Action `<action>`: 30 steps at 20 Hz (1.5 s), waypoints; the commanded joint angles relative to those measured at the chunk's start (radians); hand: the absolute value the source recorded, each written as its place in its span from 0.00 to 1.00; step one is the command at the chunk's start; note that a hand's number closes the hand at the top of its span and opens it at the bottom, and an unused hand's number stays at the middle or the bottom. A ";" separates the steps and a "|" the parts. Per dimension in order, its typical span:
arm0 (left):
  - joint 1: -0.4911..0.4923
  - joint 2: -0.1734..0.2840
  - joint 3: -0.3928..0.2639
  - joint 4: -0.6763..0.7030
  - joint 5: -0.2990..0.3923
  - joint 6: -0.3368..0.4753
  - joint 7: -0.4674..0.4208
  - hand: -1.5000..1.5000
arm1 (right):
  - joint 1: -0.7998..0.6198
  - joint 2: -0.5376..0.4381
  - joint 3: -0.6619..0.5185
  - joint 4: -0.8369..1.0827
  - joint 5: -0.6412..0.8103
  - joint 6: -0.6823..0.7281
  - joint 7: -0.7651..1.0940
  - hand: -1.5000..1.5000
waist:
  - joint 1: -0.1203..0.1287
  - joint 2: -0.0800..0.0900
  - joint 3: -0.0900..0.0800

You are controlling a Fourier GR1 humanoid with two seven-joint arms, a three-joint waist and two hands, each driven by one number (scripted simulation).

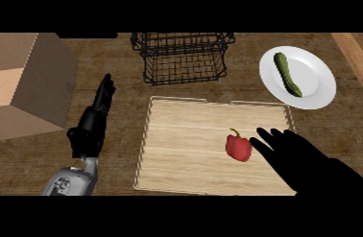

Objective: Pick the bell pepper from the tray and place it in the tiered basket

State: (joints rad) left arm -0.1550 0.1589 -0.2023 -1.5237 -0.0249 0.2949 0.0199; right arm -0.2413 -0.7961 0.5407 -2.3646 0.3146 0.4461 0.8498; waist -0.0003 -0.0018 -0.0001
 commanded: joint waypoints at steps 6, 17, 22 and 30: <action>0.025 -0.008 0.013 -0.024 -0.022 -0.019 -0.007 0.50 | -0.022 0.107 0.071 0.107 0.297 0.015 -0.034 0.00 | 0.003 0.001 0.000; 0.042 -0.045 0.020 -0.046 -0.051 -0.039 0.016 0.50 | 0.155 0.159 -0.051 0.238 0.400 -0.035 -0.275 0.00 | 0.001 0.002 0.000; 0.017 -0.076 0.014 -0.060 -0.116 -0.006 0.064 0.50 | 0.160 0.202 -0.105 0.237 0.427 0.007 -0.366 0.00 | 0.000 0.001 0.000; -0.001 -0.071 0.081 0.022 -0.077 -0.078 -0.015 0.50 | 0.131 0.361 -0.062 0.350 0.527 0.010 -0.406 0.00 | 0.002 0.002 0.000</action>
State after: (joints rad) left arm -0.1352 0.1035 -0.1270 -1.5382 -0.0895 0.2225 0.0164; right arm -0.0694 -0.5206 0.4556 -2.0967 0.7972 0.4582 0.4613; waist -0.0002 -0.0003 0.0001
